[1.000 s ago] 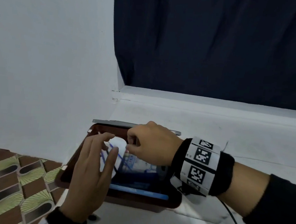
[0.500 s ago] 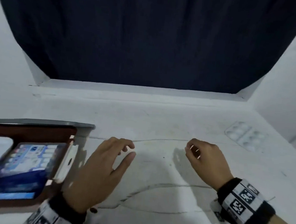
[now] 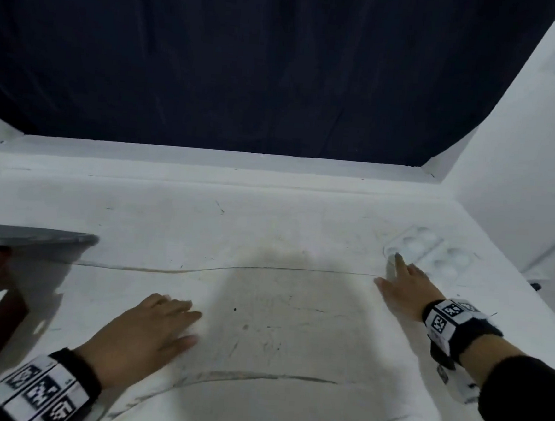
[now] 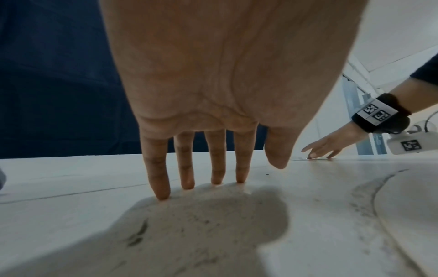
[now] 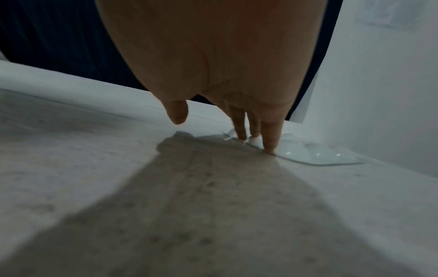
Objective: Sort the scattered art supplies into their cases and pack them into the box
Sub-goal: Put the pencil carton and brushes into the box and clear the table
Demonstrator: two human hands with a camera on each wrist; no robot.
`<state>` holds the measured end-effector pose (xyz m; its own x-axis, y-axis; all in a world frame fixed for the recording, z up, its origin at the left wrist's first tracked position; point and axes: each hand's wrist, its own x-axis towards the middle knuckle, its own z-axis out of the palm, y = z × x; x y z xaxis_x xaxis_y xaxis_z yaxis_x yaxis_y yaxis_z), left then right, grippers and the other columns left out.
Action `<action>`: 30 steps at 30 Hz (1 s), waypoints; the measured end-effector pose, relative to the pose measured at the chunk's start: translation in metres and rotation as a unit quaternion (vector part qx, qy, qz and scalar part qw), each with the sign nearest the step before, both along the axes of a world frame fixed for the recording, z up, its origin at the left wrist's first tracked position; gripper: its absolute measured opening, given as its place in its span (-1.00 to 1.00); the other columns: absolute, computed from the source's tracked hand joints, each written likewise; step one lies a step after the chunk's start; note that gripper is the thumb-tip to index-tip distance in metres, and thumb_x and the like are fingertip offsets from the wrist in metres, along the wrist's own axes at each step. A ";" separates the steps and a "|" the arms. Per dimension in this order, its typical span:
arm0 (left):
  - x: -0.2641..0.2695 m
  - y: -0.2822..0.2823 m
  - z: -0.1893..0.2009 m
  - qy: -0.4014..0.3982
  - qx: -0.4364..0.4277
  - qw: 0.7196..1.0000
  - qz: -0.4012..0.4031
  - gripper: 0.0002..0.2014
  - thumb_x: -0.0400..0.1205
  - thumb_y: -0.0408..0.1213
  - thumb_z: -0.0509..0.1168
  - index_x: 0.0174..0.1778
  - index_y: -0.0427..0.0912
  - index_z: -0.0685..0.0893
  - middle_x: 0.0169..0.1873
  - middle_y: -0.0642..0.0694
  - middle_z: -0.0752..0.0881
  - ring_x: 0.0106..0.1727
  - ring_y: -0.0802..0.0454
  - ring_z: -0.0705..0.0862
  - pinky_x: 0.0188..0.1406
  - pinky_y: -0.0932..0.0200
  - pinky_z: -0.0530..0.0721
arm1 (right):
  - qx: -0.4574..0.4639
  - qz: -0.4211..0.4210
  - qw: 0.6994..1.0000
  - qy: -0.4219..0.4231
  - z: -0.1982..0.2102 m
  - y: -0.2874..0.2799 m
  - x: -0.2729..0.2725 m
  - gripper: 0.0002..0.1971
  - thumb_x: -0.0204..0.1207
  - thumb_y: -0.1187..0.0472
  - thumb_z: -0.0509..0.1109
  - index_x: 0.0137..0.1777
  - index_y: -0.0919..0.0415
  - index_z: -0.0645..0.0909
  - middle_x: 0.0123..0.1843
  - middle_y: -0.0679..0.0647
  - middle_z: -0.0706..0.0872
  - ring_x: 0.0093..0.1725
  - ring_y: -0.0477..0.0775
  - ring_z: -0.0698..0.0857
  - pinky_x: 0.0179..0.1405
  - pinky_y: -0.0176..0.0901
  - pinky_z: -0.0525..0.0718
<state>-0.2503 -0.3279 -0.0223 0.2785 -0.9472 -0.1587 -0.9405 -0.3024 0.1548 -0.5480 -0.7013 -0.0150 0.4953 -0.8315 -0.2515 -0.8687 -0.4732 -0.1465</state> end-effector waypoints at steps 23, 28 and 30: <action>-0.012 0.015 0.006 0.136 0.010 0.988 0.066 -0.19 0.48 0.60 -0.15 0.61 0.33 0.34 0.59 0.41 0.21 0.65 0.36 0.15 0.64 0.32 0.09 | -0.165 0.215 0.957 0.104 0.006 0.120 0.041 -0.36 0.67 -0.20 0.01 0.68 0.02 0.02 0.31 0.22 0.57 0.12 0.27 0.65 -0.02 0.01 0.67; -0.022 0.048 0.027 0.241 -0.137 0.955 0.105 -0.48 0.58 0.45 0.09 0.35 0.31 0.56 0.15 0.23 0.71 0.24 0.29 0.65 0.34 0.09 0.59 | -0.147 0.213 0.966 -0.025 0.026 0.157 0.048 -0.46 0.69 -0.06 0.04 0.66 -0.18 0.07 0.07 0.08 0.54 -0.04 0.17 0.59 -0.12 0.01 0.70; -0.029 0.065 0.045 0.209 -0.215 0.948 0.108 -0.75 0.70 0.18 0.15 0.20 0.27 0.62 0.03 0.24 0.71 0.12 0.23 0.68 0.16 0.16 0.63 | -0.109 0.227 0.959 -0.133 0.034 0.178 0.054 -0.53 0.74 0.02 0.08 0.63 -0.22 0.16 -0.02 0.00 0.51 -0.07 0.10 0.56 -0.15 -0.07 0.63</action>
<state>-0.2790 -0.2633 0.0227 0.4710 -0.8776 0.0894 -0.6930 -0.3054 0.6531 -0.4939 -0.5231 0.0193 0.8409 -0.5340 0.0882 -0.5122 -0.8378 -0.1891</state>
